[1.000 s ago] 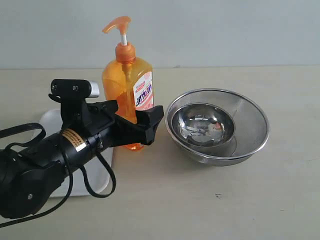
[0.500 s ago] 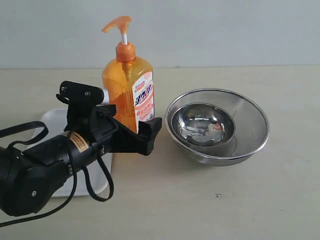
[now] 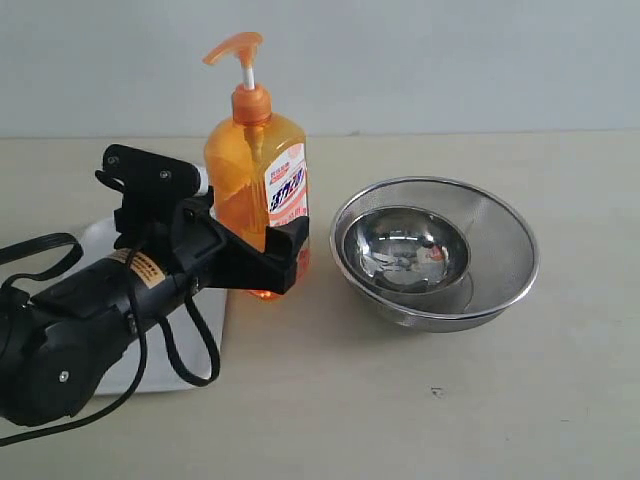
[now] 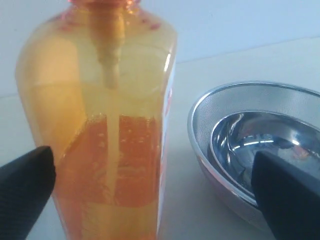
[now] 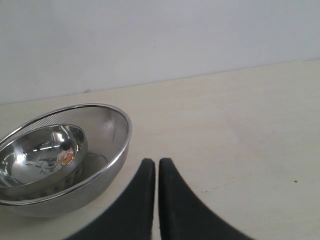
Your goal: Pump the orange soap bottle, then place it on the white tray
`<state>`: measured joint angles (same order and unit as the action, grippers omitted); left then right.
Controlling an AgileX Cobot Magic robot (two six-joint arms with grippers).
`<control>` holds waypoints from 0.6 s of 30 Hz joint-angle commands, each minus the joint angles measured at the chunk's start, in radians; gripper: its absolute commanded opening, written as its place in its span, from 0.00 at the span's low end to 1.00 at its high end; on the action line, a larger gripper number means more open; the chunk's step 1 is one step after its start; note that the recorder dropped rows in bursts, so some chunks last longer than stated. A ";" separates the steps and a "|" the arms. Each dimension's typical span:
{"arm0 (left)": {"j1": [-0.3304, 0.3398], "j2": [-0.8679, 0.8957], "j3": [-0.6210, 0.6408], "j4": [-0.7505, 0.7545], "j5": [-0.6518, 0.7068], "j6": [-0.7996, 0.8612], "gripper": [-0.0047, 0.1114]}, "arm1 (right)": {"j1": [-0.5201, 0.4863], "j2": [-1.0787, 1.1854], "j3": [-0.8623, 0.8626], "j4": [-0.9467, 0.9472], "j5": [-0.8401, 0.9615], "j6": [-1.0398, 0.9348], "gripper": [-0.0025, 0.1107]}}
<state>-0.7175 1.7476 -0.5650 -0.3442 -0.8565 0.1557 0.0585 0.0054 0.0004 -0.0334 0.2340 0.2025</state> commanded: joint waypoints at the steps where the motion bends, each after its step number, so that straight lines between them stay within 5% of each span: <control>1: -0.002 -0.012 -0.003 -0.015 -0.052 0.025 0.94 | 0.002 -0.005 0.000 -0.001 -0.012 0.000 0.02; 18: 0.056 -0.012 -0.017 0.095 -0.103 -0.009 0.96 | 0.002 -0.005 0.000 -0.001 -0.012 0.000 0.02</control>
<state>-0.6638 1.7476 -0.5774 -0.2713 -0.9304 0.1606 0.0585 0.0054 0.0004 -0.0334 0.2340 0.2025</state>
